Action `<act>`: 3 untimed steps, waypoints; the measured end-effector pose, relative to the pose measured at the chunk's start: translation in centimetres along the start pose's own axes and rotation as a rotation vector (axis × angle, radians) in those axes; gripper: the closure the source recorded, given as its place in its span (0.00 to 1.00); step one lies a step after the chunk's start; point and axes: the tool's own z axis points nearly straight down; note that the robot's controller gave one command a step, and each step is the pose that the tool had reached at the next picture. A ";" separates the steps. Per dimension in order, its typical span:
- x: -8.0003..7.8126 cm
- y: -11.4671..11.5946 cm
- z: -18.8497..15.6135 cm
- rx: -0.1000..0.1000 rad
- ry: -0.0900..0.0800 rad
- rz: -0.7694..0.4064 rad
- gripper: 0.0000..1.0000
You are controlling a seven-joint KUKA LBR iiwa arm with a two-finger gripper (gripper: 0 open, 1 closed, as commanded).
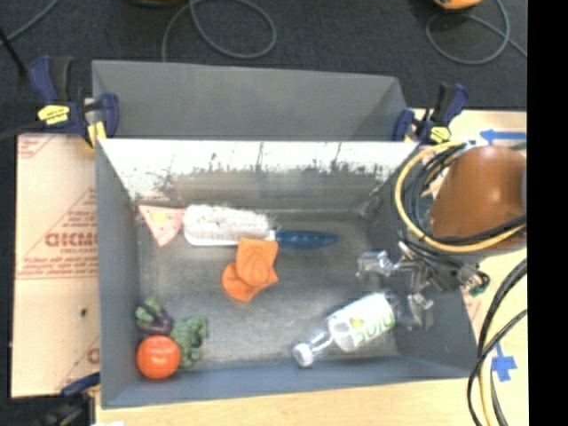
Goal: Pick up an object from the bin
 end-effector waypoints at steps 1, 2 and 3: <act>0.3 0.5 2.9 0.001 -0.001 -0.155 0.00; -1.2 1.7 4.7 0.009 -0.010 -0.468 1.00; -1.2 1.7 4.7 0.009 -0.010 -0.468 1.00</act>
Offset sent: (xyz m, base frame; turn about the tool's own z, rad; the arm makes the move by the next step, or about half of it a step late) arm -0.0027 0.0211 -0.0496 -0.4739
